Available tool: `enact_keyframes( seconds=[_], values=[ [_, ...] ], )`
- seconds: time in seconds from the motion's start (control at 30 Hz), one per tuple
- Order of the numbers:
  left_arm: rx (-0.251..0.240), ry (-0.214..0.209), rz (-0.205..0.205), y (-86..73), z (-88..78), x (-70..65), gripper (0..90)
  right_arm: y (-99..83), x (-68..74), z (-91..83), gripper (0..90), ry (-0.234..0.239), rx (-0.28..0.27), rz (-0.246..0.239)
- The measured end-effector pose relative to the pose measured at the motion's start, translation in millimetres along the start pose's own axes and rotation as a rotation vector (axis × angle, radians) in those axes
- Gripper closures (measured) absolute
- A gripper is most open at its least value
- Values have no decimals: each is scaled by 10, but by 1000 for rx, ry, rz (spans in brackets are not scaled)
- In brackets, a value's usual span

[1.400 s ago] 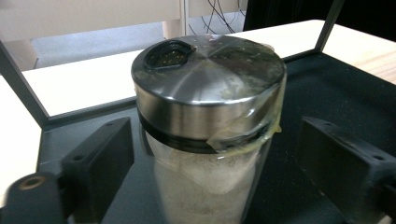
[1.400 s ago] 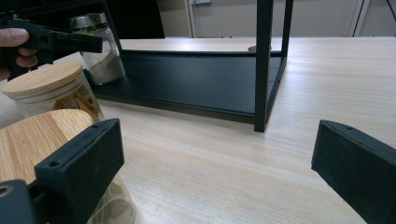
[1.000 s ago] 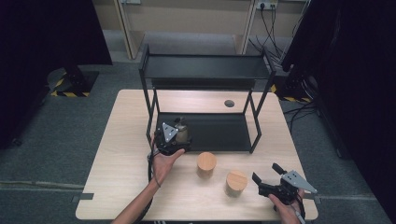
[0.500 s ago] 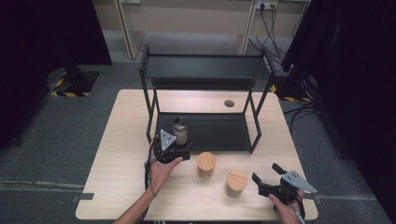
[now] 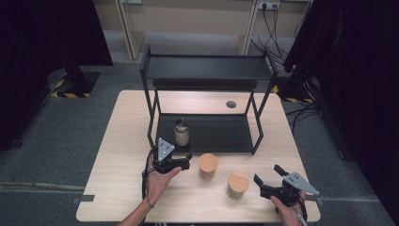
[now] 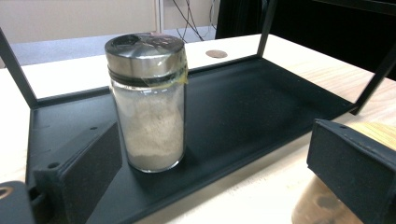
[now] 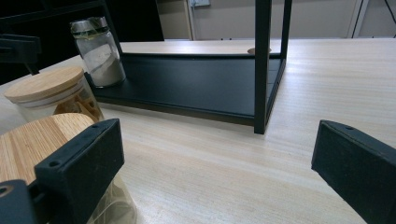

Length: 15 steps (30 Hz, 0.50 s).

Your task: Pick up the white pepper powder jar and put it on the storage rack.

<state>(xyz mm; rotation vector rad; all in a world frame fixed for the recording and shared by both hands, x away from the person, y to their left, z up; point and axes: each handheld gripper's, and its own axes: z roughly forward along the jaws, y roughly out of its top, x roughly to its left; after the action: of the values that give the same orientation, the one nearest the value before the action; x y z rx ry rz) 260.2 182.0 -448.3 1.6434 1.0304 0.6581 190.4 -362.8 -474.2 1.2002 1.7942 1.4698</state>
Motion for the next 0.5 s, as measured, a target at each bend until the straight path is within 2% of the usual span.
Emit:
enact_keyframes(
  seconds=[0.5],
  values=[
    [-18, -47, 2, -103, -215, -18, 24, 2, 6, 12, 26, 2, 4, 2]
  ],
)
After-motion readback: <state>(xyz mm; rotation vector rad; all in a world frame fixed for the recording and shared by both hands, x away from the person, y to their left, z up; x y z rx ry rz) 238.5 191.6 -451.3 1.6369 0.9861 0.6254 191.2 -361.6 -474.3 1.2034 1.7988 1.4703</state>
